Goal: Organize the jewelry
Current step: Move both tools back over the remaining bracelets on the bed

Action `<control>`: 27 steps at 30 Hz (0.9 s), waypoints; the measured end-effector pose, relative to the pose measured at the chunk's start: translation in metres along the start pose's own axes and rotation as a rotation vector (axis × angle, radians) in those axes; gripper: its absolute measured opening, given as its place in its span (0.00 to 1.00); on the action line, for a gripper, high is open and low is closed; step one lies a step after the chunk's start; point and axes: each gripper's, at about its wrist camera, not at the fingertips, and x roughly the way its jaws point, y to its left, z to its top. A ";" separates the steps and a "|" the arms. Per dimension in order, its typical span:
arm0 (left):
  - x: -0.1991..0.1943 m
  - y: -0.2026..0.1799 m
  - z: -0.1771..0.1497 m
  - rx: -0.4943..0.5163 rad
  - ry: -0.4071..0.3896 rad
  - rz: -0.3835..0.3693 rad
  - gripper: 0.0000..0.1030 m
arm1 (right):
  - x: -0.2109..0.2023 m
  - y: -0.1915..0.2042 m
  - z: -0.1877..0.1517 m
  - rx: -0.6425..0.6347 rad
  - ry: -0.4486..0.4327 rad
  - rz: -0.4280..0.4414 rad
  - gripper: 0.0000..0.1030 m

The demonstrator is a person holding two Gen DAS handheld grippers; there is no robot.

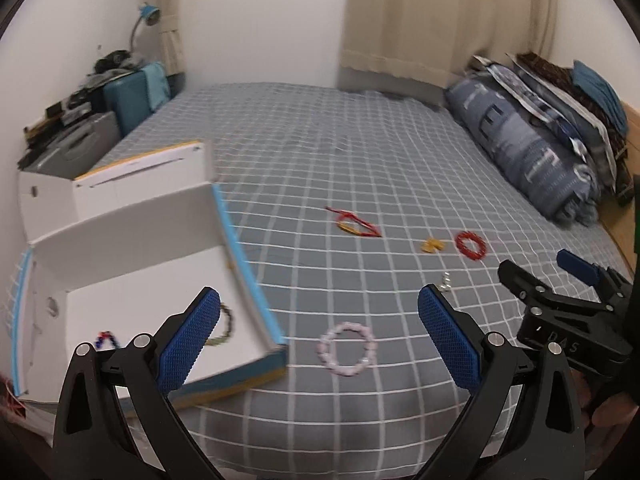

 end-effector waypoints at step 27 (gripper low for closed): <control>0.148 -0.062 -0.043 0.020 0.269 -0.040 0.94 | 0.067 -0.069 -0.081 0.032 0.204 0.119 0.93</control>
